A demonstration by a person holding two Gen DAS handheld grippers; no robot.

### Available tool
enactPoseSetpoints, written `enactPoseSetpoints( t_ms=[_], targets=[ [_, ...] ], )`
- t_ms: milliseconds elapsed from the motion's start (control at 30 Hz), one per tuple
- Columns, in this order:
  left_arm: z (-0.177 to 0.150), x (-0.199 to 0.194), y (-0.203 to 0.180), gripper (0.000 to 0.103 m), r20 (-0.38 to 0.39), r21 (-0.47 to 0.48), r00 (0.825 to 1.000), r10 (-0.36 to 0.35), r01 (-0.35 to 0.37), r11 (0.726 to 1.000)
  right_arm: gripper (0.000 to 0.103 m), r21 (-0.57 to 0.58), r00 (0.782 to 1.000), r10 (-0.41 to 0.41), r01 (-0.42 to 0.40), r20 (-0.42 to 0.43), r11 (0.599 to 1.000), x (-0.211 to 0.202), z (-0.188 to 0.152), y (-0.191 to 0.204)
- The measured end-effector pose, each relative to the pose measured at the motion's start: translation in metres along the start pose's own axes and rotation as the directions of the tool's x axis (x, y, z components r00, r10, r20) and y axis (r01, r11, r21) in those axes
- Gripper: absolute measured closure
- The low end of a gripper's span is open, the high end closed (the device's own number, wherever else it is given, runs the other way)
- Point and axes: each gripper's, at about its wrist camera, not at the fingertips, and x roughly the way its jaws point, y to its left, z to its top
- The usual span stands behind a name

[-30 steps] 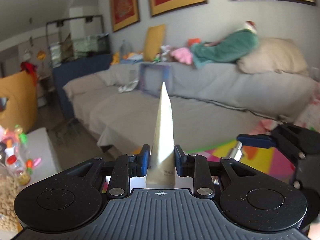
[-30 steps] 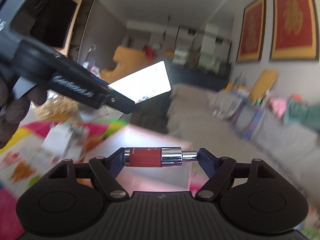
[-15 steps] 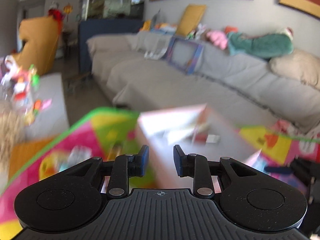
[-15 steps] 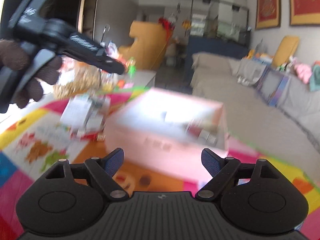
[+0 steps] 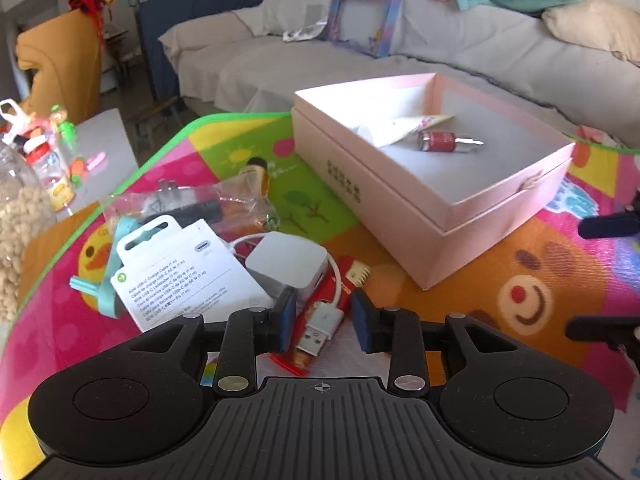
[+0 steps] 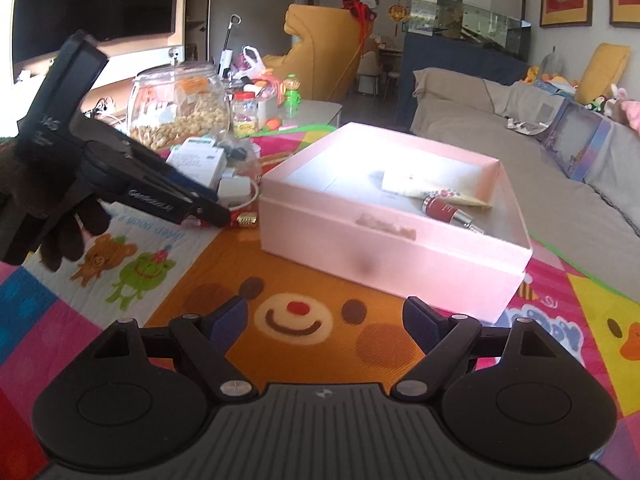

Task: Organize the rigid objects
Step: 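Grasp the red lighter from the mat with the left tool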

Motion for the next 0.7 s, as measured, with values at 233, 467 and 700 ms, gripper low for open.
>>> enactPoseSetpoints(
  t_ms=[233,467,700],
  targets=[
    [-0.001,-0.002,0.002,0.076,-0.040,-0.018,0.996,-0.084,0.084,0.996,0.018,0.011,1.000,0.018,-0.018,-0.020,1.000,0.004,-0.001,0.002],
    [-0.047,-0.045,-0.029,0.076,-0.017,0.023,0.992,-0.124,0.124,0.992,0.018,0.029,0.997,0.075,-0.075,-0.002,0.997,0.003,0.013,0.007],
    [-0.086,-0.084,-0.030,0.076,0.015,-0.080,0.990,-0.137,0.138,0.987,0.029,-0.015,0.988,0.153,-0.153,0.015,0.988,0.022,0.046,0.041]
  ],
)
